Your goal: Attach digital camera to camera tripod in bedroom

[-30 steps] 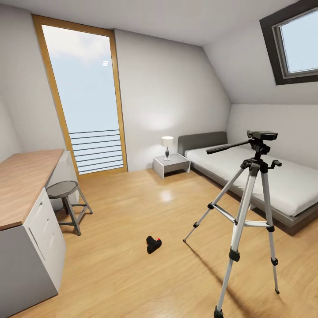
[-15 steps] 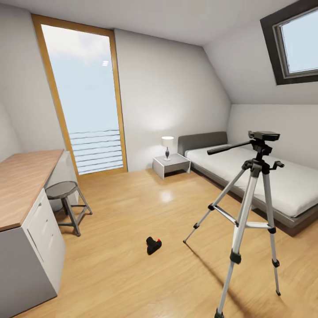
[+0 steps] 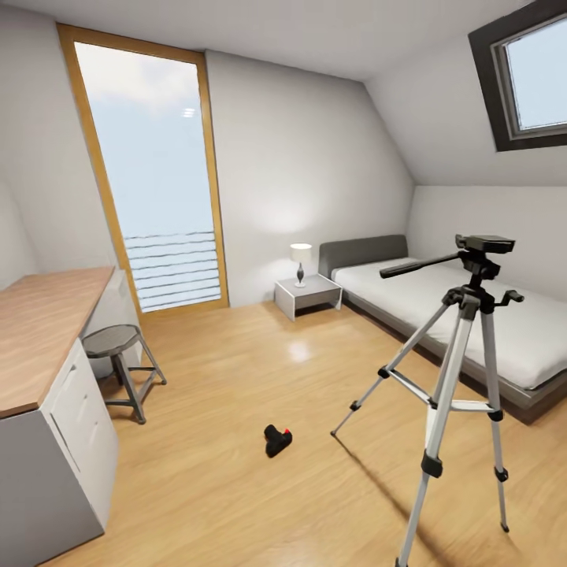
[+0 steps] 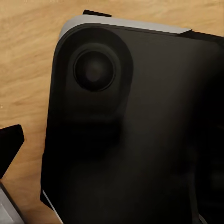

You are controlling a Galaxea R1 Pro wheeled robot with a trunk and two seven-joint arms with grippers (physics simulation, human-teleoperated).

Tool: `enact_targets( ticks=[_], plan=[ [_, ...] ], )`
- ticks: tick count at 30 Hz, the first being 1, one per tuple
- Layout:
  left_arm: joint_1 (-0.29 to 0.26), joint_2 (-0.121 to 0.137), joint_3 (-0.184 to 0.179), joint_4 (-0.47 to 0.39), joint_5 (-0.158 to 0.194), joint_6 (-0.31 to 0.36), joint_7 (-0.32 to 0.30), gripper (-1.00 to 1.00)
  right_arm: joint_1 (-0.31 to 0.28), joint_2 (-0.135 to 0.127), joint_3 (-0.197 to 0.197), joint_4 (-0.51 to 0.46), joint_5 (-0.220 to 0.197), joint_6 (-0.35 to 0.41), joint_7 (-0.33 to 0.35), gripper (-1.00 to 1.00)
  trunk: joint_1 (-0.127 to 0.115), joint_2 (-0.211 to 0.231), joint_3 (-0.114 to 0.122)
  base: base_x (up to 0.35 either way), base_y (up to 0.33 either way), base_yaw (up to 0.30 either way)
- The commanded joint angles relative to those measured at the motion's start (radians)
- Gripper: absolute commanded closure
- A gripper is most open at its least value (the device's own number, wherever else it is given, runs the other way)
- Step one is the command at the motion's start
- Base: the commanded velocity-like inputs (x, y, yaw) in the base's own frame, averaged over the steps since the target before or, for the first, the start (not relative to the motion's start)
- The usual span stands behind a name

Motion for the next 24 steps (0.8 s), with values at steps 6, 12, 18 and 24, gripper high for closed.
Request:
enact_targets(
  ticks=[6, 12, 18, 24],
  plan=[
    [0.000, 0.000, 0.003, 0.000, 0.006, -0.002, 0.000, -1.00, 0.000, 0.000, 0.004, 0.001, 0.001, -0.003, 0.000, -1.00, 0.000, -0.001, -0.001, 0.002, 0.300, 0.000],
    [0.000, 0.000, 0.003, 0.000, 0.006, -0.002, 0.000, -1.00, 0.000, 0.000, 0.004, 0.001, 0.001, -0.004, -0.002, -1.00, 0.000, -0.001, -0.001, 0.000, 0.323, 0.000],
    [0.000, -0.001, 0.003, 0.000, 0.006, -0.002, 0.000, -1.00, 0.000, -0.002, 0.004, 0.001, 0.001, -0.004, -0.002, -1.00, 0.000, -0.001, -0.001, 0.027, 0.254, 0.000],
    [0.000, -0.001, 0.003, 0.000, 0.006, -0.002, 0.000, -1.00, 0.000, -0.004, 0.004, 0.001, 0.002, -0.004, -0.002, -1.00, 0.000, -0.001, -0.001, 0.009, 0.056, 0.000]
  ],
)
